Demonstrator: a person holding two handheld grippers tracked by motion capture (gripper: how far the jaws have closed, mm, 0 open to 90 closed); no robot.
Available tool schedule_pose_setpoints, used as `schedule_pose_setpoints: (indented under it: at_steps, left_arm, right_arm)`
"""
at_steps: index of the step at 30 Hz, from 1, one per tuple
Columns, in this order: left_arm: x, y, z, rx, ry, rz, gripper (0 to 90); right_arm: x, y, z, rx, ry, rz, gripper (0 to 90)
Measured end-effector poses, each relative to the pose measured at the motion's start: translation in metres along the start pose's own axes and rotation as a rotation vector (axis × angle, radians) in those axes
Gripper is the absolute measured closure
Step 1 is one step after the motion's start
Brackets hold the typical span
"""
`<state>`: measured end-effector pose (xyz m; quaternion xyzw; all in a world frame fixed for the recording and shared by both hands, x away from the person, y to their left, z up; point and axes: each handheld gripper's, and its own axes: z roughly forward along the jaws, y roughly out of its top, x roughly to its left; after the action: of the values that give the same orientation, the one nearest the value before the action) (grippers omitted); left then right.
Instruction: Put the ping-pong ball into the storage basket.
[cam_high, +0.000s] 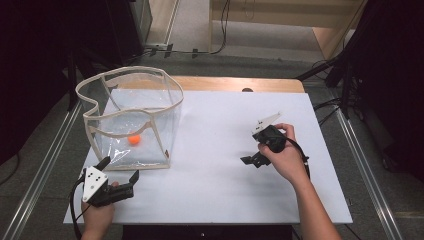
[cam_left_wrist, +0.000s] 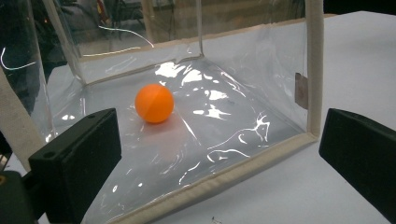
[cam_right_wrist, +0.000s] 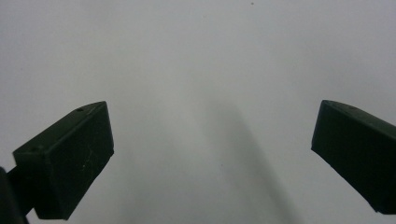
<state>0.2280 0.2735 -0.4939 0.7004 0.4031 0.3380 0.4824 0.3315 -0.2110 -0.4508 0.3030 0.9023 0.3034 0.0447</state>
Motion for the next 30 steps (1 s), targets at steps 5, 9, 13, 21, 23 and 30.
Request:
schedule_pose_setpoints:
  at_steps: [5, 9, 13, 21, 23, 30]
  left_arm:
    - [0.0, 0.0, 0.0, 0.001, 0.0, 0.001, 0.0]
    - [0.0, 0.0, 0.0, -0.001, 0.002, 0.001, 0.0]
    - [0.0, 0.0, 0.0, 0.0, 0.002, 0.001, 0.0]
    - [0.0, 0.0, 0.0, 0.002, 0.004, 0.002, 0.0]
    - [0.0, 0.0, 0.0, 0.003, 0.005, 0.004, 0.0]
    - [0.0, 0.0, 0.0, 0.007, 0.006, 0.005, 0.0]
  right_arm:
    - [-0.001, -0.013, -0.004, -0.023, -0.004, 0.024, 0.0]
    - [-0.001, -0.022, -0.007, -0.045, -0.014, 0.032, 0.0]
    - [-0.001, -0.031, -0.01, -0.063, -0.017, 0.043, 0.0]
    - [0.0, -0.049, -0.014, -0.091, -0.021, 0.066, 0.0]
    - [0.0, -0.054, -0.016, -0.103, -0.021, 0.073, 0.0]
    - [0.0, -0.069, -0.02, -0.124, -0.024, 0.097, 0.0]
